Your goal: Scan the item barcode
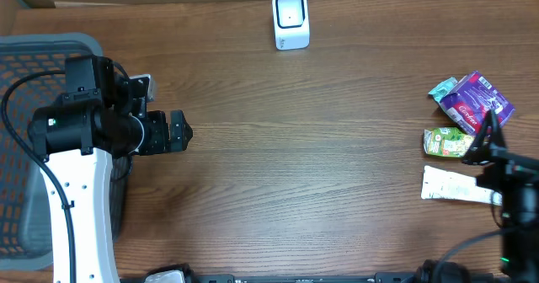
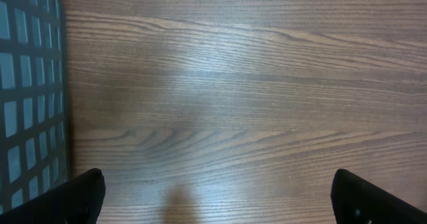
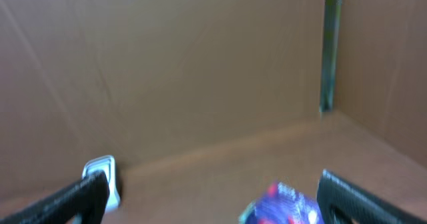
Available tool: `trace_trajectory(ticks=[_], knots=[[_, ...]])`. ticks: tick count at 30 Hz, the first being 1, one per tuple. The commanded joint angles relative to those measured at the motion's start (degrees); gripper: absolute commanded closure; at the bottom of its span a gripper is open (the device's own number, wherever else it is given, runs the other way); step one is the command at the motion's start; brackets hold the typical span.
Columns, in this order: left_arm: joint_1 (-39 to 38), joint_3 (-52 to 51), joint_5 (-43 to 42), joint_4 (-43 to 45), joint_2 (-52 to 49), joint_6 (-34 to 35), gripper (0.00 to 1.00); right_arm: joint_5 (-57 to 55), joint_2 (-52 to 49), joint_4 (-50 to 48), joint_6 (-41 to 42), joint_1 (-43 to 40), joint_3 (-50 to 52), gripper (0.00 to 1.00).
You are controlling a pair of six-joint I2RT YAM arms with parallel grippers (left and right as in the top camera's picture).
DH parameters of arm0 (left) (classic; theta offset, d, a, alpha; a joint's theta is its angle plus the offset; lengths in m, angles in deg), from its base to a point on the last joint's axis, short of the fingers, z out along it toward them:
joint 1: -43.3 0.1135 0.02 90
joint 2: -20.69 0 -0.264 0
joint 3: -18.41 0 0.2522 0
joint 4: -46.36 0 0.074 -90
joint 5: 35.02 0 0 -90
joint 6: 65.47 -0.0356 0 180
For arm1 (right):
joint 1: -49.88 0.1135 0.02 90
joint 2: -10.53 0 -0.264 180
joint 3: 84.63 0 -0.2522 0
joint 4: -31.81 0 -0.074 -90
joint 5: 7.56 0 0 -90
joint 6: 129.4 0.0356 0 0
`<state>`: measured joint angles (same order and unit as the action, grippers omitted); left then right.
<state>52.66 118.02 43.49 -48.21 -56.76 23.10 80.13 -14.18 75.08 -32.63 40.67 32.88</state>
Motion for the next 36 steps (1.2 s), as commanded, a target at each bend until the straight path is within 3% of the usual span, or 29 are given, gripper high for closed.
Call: trace_trajectory(ticks=[1, 6, 11, 15, 17, 36], knots=[[-0.39, 0.22, 0.07, 0.07, -0.13, 0.79, 0.00, 3.28, 5.92, -11.13, -1.49, 0.50, 15.82, 0.00], [-0.39, 0.22, 0.07, 0.09, -0.13, 0.79, 0.00, 7.10, 13.44, -29.18, -1.22, 3.39, 36.24, 0.00], [-0.39, 0.22, 0.07, 0.07, -0.13, 0.79, 0.00, 6.93, 20.39, -31.32, -1.22, 6.69, 44.85, 0.00], [-0.39, 0.22, 0.07, 0.09, -0.13, 0.79, 0.00, 7.23, 22.75, -30.16, -0.79, 7.28, 48.37, 0.00], [-0.39, 0.22, 0.07, 0.07, -0.13, 0.79, 0.00, 8.00, 22.82, -25.11, -0.35, 7.34, 48.28, 0.00], [-0.39, 0.22, 0.04, 0.09, -0.13, 0.79, 0.01, 8.37, 22.82, -25.29, -0.39, 7.23, 48.28, 0.00]])
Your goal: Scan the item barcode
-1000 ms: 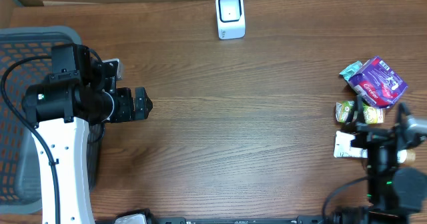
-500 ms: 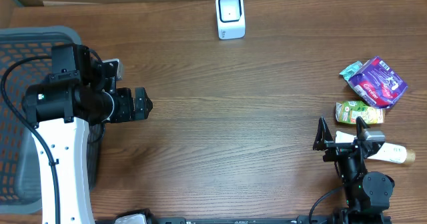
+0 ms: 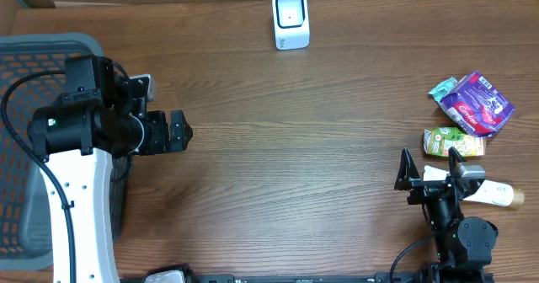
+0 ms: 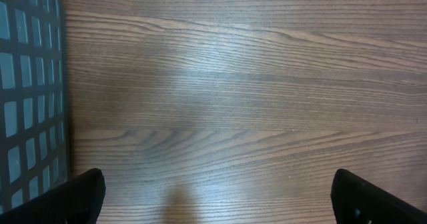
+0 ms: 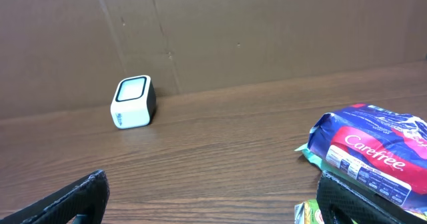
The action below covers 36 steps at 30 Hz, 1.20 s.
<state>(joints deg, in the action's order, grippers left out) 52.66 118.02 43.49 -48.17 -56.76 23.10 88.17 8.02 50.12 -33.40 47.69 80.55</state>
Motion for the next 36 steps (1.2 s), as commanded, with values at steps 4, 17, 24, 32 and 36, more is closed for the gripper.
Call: trace_trajectory(ticks=[4, 17, 24, 32, 36], knots=[[-0.39, 0.22, 0.07, 0.11, 0.22, 0.76, 0.00, 0.33, 0.61, -0.33, 0.37, 0.22, 0.61, 0.00], [-8.33, -27.89, 2.45, 54.64, 28.55, -6.73, 0.00, 0.33, 0.61, -0.33, 0.37, 0.22, 0.61, 0.00], [-8.28, -56.68, 3.15, 79.52, 50.84, -6.80, 0.00, 0.33, 0.61, -0.33, 0.35, 0.22, 0.61, 0.00], [-8.26, -73.57, 3.04, 82.29, 70.12, -8.87, 0.01, 0.33, 0.61, -0.33, 0.37, 0.22, 0.61, 0.00], [-8.26, -79.89, 3.61, 79.84, 74.99, -8.90, 0.00, 0.33, 0.61, -0.33, 0.37, 0.22, 0.61, 0.00]])
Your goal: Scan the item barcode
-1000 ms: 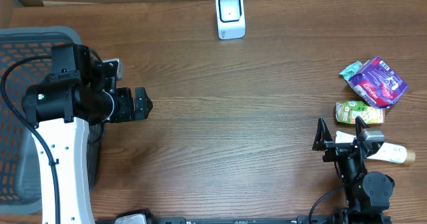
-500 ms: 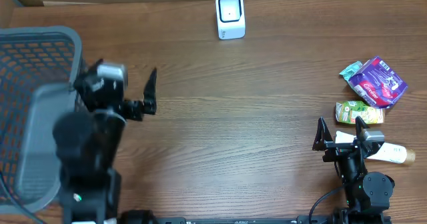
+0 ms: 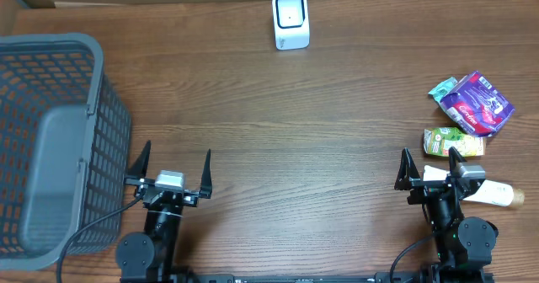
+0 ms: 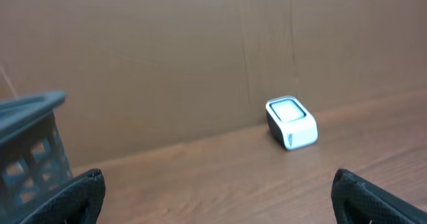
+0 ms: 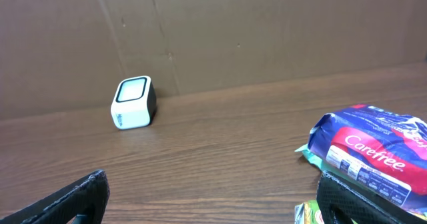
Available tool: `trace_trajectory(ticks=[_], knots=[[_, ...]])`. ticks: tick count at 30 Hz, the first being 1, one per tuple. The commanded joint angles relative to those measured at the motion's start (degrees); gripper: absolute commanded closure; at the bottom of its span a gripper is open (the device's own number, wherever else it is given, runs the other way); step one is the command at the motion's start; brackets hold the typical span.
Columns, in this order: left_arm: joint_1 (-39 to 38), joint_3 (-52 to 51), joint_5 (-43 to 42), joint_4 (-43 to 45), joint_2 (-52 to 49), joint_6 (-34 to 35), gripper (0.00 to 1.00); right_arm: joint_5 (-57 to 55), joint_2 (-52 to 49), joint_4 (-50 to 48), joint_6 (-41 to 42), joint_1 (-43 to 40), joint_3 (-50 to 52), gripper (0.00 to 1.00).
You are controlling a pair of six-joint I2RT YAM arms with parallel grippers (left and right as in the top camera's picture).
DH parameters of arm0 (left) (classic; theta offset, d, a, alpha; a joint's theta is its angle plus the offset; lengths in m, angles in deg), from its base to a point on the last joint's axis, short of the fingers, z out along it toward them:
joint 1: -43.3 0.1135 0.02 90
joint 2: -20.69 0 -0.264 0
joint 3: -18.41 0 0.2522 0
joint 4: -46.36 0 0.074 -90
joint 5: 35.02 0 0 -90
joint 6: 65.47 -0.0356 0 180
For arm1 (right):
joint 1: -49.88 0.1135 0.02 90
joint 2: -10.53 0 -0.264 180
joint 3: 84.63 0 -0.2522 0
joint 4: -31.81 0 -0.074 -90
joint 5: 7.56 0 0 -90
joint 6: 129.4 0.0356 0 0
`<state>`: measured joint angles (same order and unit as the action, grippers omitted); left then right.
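The white barcode scanner point(image 3: 290, 20) stands at the back edge of the table, and also shows as the scanner point(image 4: 291, 123) and the scanner point(image 5: 133, 103) in the wrist views. The items lie at the right: a purple Carefree packet point(image 3: 477, 104), the same packet point(image 5: 373, 151), a green packet point(image 3: 442, 88), a green-yellow box point(image 3: 453, 141) and a white tube point(image 3: 487, 192). My left gripper point(image 3: 173, 167) sits low at the front edge, open and empty. My right gripper point(image 3: 429, 167) sits at the front right beside the tube, open and empty.
A grey mesh basket point(image 3: 84, 81) fills the left side of the table; its corner, the basket point(image 4: 33, 151), shows in the left wrist view. A brown cardboard wall point(image 5: 267, 31) closes off the back.
My left arm was raised beside the basket with its camera looking down at the table; now it is folded low at the front edge, facing the scanner. The right arm has not moved.
At first my right gripper was among the items at the right and my left arm was raised by the basket. Then the right arm was folded at the front edge, open and empty. Now the left arm is folded at the front too.
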<state>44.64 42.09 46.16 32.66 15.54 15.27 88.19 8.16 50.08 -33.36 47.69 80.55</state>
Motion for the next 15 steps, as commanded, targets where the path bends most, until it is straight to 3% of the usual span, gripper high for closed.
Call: trace_trajectory(ticks=[1, 15], knots=[[-0.24, -6.14, 0.92, -1.31, 3.43, -1.07, 0.00, 0.31, 0.48, -0.28, 0.33, 0.22, 0.61, 0.00], [-0.24, -9.64, 1.38, -3.87, 4.90, 1.57, 0.00, 0.31, 0.48, -0.28, 0.33, 0.22, 0.61, 0.00]])
